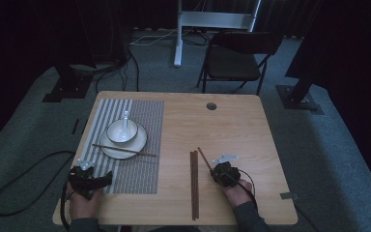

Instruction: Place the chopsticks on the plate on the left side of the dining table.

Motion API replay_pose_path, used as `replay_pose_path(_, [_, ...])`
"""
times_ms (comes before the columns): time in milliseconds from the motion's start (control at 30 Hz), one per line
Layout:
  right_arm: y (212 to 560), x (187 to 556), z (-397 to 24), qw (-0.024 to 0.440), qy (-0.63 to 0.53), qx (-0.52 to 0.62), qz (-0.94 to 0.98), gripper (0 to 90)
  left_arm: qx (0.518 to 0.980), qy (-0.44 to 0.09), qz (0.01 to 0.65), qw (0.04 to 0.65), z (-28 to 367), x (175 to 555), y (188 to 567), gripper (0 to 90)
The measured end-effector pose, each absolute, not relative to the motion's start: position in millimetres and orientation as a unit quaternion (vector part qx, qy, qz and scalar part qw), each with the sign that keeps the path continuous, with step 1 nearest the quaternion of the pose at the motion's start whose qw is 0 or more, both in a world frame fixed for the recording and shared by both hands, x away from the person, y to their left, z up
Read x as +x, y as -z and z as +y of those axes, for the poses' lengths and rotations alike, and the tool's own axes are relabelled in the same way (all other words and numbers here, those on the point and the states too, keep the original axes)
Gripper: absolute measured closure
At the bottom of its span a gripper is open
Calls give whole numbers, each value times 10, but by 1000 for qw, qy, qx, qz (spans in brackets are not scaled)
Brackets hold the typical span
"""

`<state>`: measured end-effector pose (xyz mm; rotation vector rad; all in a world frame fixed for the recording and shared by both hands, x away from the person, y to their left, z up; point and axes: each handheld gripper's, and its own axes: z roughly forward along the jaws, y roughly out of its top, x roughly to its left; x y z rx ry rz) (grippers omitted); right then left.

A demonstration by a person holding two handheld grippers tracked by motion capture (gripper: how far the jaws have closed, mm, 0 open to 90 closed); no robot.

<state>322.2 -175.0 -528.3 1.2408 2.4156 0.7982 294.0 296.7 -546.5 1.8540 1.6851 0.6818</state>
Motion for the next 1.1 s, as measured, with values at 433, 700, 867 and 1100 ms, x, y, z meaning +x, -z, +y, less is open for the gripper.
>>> replay_pose_path(433, [5290,3217,-1746,183,-269,442,836,846,688,-253,625,269,2967,2941,5464,2])
replay_pose_path(700, [5199,3209,-1749,203,-279,431,834,848,688,-253,625,269,2967,2940,5464,2])
replay_pose_path(867, [5134,3181,-1689,215,-286,417,836,848,688,-253,625,269,2967,2941,5464,3])
replay_pose_path(1100, [5083,3150,-1567,219,-294,388,846,848,688,-253,625,269,2967,2941,5464,3])
